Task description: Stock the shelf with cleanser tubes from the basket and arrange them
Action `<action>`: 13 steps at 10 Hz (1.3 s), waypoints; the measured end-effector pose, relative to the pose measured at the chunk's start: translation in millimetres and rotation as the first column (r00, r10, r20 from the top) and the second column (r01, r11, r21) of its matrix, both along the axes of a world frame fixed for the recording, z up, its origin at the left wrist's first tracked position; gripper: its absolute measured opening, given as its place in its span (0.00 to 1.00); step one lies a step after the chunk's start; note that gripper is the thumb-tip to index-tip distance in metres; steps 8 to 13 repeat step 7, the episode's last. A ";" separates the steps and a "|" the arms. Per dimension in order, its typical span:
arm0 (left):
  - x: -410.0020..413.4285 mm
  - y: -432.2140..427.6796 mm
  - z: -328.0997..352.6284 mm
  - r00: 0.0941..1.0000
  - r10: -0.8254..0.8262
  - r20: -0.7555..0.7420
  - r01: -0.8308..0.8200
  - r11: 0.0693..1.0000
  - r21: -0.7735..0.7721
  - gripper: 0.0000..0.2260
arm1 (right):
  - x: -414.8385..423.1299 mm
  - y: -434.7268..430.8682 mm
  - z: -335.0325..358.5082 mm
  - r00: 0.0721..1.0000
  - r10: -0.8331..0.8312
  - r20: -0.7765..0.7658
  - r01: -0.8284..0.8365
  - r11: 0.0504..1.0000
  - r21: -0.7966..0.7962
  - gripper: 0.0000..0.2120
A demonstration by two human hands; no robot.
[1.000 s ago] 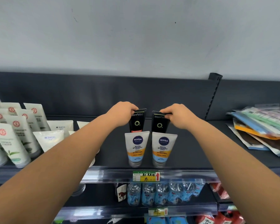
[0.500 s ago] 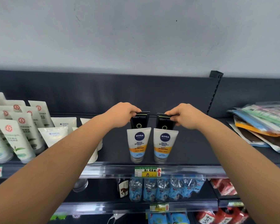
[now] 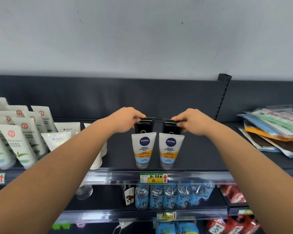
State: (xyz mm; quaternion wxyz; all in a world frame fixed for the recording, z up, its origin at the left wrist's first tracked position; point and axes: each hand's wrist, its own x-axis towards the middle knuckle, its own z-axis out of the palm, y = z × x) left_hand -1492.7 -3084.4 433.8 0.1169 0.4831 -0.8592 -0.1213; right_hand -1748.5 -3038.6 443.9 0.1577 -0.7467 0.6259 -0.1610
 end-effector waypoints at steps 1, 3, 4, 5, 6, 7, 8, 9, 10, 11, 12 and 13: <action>-0.8 1.8 0.8 1.000 0.013 0.008 -0.013 1.000 0.001 0.16 | 1.1 0.0 -2.1 1.000 -0.010 -0.011 0.010 1.000 -0.025 0.16; -3.2 10.1 -1.2 0.999 0.043 0.002 -0.043 0.998 -0.035 0.16 | -1.7 -3.4 -6.0 0.999 0.024 -0.030 -0.025 0.999 -0.020 0.17; -3.2 11.1 -3.0 0.999 0.050 0.003 -0.050 0.998 -0.034 0.17 | -2.8 -2.0 -5.9 0.995 0.073 -0.072 -0.074 0.997 -0.022 0.16; -1.4 14.7 -2.9 0.997 0.068 0.030 -0.067 0.997 -0.037 0.19 | -3.1 1.2 -2.3 0.988 0.102 -0.114 -0.105 0.994 -0.018 0.15; 2.6 20.0 -3.1 0.995 0.097 0.022 -0.095 0.994 -0.056 0.21 | -3.3 -0.3 -1.0 0.982 0.108 -0.153 -0.112 0.994 -0.018 0.17; 7.1 30.3 -0.7 0.991 0.130 -0.002 -0.130 0.987 -0.098 0.21 | 2.7 0.1 4.3 0.973 0.115 -0.200 -0.127 0.991 -0.048 0.19; 7.1 30.3 -0.7 0.991 0.130 -0.002 -0.130 0.987 -0.098 0.21 | 2.7 0.1 4.3 0.973 0.115 -0.200 -0.127 0.991 -0.048 0.19; 7.1 30.3 -0.7 0.991 0.130 -0.002 -0.130 0.987 -0.098 0.21 | 2.7 0.1 4.3 0.973 0.115 -0.200 -0.127 0.991 -0.048 0.19; 7.1 30.3 -0.7 0.991 0.130 -0.002 -0.130 0.987 -0.098 0.21 | 2.7 0.1 4.3 0.973 0.115 -0.200 -0.127 0.991 -0.048 0.19; 7.1 30.3 -0.7 0.991 0.130 -0.002 -0.130 0.987 -0.098 0.21 | 2.7 0.1 4.3 0.973 0.115 -0.200 -0.127 0.991 -0.048 0.19; 7.1 30.3 -0.7 0.991 0.130 -0.002 -0.130 0.987 -0.098 0.21 | 2.7 0.1 4.3 0.973 0.115 -0.200 -0.127 0.991 -0.048 0.19; 7.1 30.3 -0.7 0.991 0.130 -0.002 -0.130 0.987 -0.098 0.21 | 2.7 0.1 4.3 0.973 0.115 -0.200 -0.127 0.991 -0.048 0.19</action>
